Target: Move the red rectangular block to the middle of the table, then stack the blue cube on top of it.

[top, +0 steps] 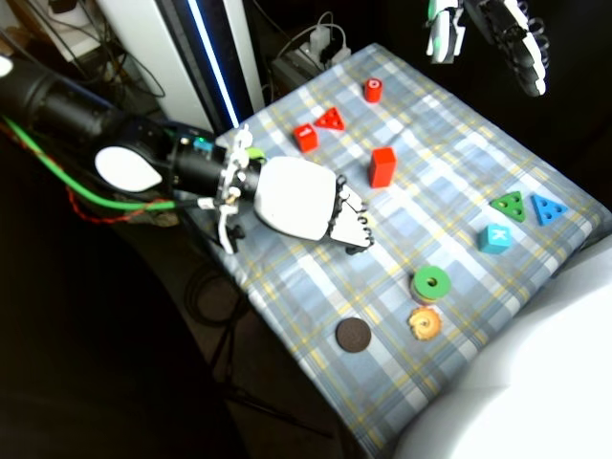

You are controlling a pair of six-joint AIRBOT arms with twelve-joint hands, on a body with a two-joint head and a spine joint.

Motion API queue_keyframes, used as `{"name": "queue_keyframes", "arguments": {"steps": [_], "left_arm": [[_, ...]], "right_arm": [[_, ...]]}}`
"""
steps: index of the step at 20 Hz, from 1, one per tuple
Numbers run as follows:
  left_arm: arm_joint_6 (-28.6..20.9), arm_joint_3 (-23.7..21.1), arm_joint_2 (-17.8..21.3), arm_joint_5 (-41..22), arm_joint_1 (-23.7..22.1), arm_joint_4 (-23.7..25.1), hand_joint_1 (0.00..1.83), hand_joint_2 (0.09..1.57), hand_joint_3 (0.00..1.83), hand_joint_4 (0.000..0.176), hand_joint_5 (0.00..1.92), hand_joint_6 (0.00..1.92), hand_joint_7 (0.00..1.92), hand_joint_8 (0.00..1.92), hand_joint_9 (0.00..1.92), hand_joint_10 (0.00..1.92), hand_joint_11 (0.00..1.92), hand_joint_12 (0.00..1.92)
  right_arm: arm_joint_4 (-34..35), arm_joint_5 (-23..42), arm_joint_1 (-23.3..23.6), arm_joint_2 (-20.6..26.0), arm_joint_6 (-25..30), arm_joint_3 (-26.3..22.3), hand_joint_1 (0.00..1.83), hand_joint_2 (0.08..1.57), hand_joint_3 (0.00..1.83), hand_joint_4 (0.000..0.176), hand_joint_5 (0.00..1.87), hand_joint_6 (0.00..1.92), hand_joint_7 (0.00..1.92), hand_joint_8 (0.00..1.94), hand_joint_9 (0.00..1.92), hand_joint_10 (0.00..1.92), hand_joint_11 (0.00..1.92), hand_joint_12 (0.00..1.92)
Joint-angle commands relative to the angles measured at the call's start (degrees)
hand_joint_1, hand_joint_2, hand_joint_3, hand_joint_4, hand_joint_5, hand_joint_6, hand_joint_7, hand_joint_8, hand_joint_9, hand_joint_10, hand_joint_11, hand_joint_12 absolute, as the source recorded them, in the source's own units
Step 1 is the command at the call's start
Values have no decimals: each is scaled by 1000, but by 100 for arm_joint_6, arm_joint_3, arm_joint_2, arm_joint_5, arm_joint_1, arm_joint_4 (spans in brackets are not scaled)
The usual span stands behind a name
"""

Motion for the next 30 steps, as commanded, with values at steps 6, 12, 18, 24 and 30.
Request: {"name": "queue_keyframes", "arguments": {"steps": [6, 12, 18, 24, 30], "left_arm": [[-72, 20, -20, -718, -41, 82, 779, 1351, 0, 87, 0, 0, 0, 0, 0, 0, 0, 0], [-86, 16, -20, -744, -28, 77, 796, 1346, 0, 94, 0, 0, 0, 0, 0, 0, 0, 0], [-96, 13, -20, -752, -12, 67, 786, 1356, 2, 103, 0, 0, 0, 0, 0, 0, 0, 0], [-103, 7, -19, -762, 2, 55, 827, 1350, 0, 81, 0, 0, 0, 0, 0, 0, 0, 0], [-107, 6, -20, -761, 7, 54, 837, 1342, 0, 112, 0, 0, 0, 0, 0, 0, 0, 0]], "right_arm": [[-78, 396, 42, 5, 14, -52, 1125, 1274, 2, 10, 685, 1384, 719, 1496, 394, 1463, 7, 1921], [-135, 548, 53, 345, -1, -313, 1242, 1304, 2, 0, 413, 1159, 627, 1647, 520, 1910, 535, 1921], [-431, 548, 53, 633, -1, -560, 1001, 1124, 0, 0, 172, 375, 306, 114, 8, 798, 0, 1332], [-717, 440, 59, 643, -1, -591, 985, 1120, 1, 8, 320, 57, 391, 9, 73, 733, 0, 1221], [-952, 311, 114, 605, -1, -621, 976, 1143, 0, 9, 354, 35, 437, 14, 23, 909, 0, 1321]]}}
